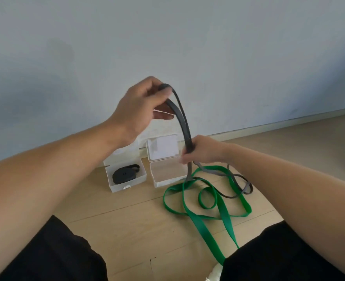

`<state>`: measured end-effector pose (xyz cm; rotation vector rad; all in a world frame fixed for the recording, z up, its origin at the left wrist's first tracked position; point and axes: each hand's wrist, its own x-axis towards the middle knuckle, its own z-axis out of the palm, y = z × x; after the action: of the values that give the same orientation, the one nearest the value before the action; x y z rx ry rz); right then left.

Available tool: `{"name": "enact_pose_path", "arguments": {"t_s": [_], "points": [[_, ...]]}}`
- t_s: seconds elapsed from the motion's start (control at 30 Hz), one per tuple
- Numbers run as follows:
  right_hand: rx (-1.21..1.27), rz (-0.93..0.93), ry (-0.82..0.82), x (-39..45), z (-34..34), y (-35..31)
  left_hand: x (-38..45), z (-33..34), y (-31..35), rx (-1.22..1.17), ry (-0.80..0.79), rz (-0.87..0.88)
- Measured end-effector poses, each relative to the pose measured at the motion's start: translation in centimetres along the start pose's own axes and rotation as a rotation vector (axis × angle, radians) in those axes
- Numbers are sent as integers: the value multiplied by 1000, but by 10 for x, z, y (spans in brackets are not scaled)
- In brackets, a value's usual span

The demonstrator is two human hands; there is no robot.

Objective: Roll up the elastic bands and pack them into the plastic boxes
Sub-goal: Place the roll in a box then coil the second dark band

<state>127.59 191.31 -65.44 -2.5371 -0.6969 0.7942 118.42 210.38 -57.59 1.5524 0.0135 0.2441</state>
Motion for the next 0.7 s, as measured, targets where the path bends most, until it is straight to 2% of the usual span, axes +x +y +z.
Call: {"name": "enact_pose_path", "arguments": {"t_s": [0.07,0.13,0.2,0.27,0.3,0.37,0.43,0.5,0.53,0.6,0.67,0.7], "points": [[-119,138,-10,6,-2,21,2,-11,0,-121,4,-124],[-181,280,-8,9,-11,41,2,-23,-7,-20,-5,-246],[-64,398,57,7,-23,52,3,-32,-16,190,-21,-357],[10,443,195,5,-36,59,2,-35,-23,361,-90,-462],[22,446,278,7,-40,63,0,-34,-26,397,-139,-517],[264,472,391,14,-47,64,-6,-27,-30,399,-238,-597],[462,497,483,15,-52,61,-10,-16,-33,411,-309,-565],[349,406,717,13,-56,68,-12,-4,-33,429,-321,-461],[279,361,896,7,-63,69,-12,2,-32,426,-311,-414],[-35,189,1229,-6,-77,73,-10,9,-31,417,-294,-352],[-398,36,1325,-19,-86,75,-10,12,-29,457,-308,-325],[-514,-48,1306,-22,-88,76,-9,12,-30,488,-337,-320]]}}
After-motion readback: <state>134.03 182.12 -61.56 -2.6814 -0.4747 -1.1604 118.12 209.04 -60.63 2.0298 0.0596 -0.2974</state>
